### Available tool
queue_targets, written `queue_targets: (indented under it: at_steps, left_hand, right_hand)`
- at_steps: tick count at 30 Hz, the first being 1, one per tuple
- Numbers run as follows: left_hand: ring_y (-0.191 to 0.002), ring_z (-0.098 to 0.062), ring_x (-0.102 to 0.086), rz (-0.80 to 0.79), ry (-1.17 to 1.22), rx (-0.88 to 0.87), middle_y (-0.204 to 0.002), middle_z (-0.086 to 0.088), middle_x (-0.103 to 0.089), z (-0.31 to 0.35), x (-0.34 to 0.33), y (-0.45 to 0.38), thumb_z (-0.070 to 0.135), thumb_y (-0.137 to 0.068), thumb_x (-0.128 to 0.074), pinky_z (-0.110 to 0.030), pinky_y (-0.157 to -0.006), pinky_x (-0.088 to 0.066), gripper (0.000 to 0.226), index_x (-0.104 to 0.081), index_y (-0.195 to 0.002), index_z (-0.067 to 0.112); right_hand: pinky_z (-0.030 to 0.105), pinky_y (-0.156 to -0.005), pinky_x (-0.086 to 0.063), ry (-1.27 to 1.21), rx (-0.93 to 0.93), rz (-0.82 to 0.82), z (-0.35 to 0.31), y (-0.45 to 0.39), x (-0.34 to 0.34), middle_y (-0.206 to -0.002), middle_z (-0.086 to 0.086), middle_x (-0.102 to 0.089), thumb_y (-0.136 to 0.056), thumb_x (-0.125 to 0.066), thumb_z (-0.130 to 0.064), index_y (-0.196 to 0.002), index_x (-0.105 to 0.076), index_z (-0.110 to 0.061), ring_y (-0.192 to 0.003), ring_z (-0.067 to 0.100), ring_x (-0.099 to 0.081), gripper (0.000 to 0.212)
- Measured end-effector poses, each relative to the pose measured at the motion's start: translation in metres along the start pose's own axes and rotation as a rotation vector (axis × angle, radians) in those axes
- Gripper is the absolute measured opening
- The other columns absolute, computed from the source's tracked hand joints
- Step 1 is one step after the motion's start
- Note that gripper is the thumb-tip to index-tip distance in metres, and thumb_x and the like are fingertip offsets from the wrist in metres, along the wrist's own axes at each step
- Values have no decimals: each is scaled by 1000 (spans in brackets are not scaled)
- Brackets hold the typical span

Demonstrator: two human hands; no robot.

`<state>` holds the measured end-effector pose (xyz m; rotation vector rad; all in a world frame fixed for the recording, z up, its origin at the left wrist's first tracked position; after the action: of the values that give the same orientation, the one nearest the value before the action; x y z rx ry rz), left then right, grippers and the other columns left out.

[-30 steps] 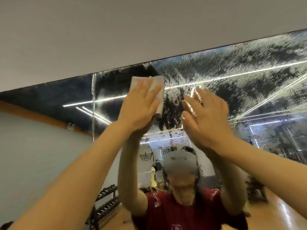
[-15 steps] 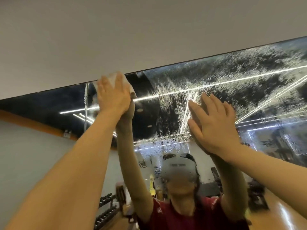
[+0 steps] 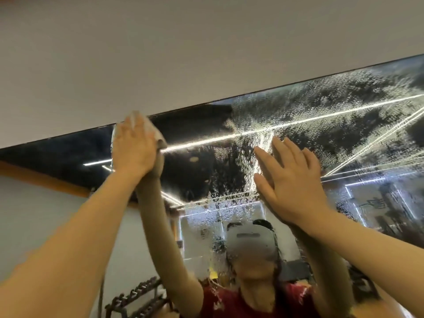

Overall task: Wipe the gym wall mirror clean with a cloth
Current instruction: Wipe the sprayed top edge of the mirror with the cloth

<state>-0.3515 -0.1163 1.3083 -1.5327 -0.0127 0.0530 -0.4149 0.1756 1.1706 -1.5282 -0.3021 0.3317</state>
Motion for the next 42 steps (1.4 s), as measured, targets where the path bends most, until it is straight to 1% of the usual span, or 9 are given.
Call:
queue_targets:
  at_steps: [5,12,18,26,29,31,35,37,42]
  left_hand:
    - [-146,-39,-19,6,12,103,-161,-18,-16,9,-4,-4,32,-105,-29,-53,-119,-20,58,-10,-156,11]
    - [-152,-29,-4,-93,50,-433,-165,-11,-7,147,-15,11,37,-107,-20,-37,-123,-2,59,-3,-158,15]
    - [-152,-30,-3,-134,46,-405,-165,-11,-6,130,-15,8,38,-106,-22,-36,-121,0,61,-1,-158,15]
    - [-151,-16,11,-271,91,-575,-166,1,8,88,-4,191,44,-104,-20,-37,-123,2,62,3,-158,22]
    - [-152,-15,6,-230,53,-651,-166,0,1,78,-8,200,44,-104,-21,-35,-122,1,62,-4,-158,22]
    - [-152,-14,6,-203,65,-594,-166,1,1,79,-11,168,46,-103,-18,-33,-122,3,62,-3,-158,24]
    - [-145,-34,-23,-145,32,-364,-161,-13,-16,77,-15,60,47,-97,-17,-48,-118,-25,68,-9,-158,19]
    - [-148,-35,-17,-139,1,-318,-163,-12,-12,79,-16,25,45,-99,-19,-49,-120,-21,65,-4,-158,20]
    - [-145,-33,-21,-147,49,-397,-161,-12,-15,83,-15,49,47,-99,-17,-48,-118,-25,66,-5,-158,20]
  right_hand:
    - [53,-118,-9,-4,-8,-11,-2,0,-1,-160,9,-26,-96,-23,-55,-152,-32,-32,-149,28,-17,62]
    - [51,-118,-10,-35,3,13,-1,0,0,-160,8,-28,-96,-29,-54,-150,-37,-31,-149,28,-18,58]
    - [53,-107,-27,-200,-2,122,18,-8,18,-141,11,-48,-92,-31,-47,-137,-52,-21,-130,32,-44,56]
    - [57,-115,-14,-41,-75,47,56,-13,20,-157,15,-30,-92,-22,-54,-147,-40,-27,-147,32,-23,65]
    - [57,-115,-13,-40,-80,53,56,-12,19,-156,15,-31,-91,-21,-54,-147,-41,-26,-147,32,-23,65]
    - [57,-115,-14,-41,-74,61,56,-12,19,-156,16,-32,-91,-22,-53,-147,-42,-26,-146,33,-24,65]
    - [55,-115,-13,-27,-62,52,57,-11,18,-158,15,-30,-92,-22,-53,-149,-40,-26,-147,32,-21,65]
    - [55,-115,-13,-21,-62,55,57,-11,18,-158,15,-30,-93,-24,-51,-149,-39,-26,-147,32,-22,64]
    - [54,-116,-11,-7,-73,41,56,-11,18,-159,13,-27,-94,-26,-50,-150,-36,-28,-147,31,-21,61]
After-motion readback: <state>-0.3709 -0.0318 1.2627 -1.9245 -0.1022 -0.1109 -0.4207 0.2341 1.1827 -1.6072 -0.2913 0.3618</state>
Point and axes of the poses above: each hand's wrist, its own y-axis away from the middle knuckle, its own x-axis out of the back of the hand, z = x × y, the point moved 2 cm from there along -y, towards the middle knuckle
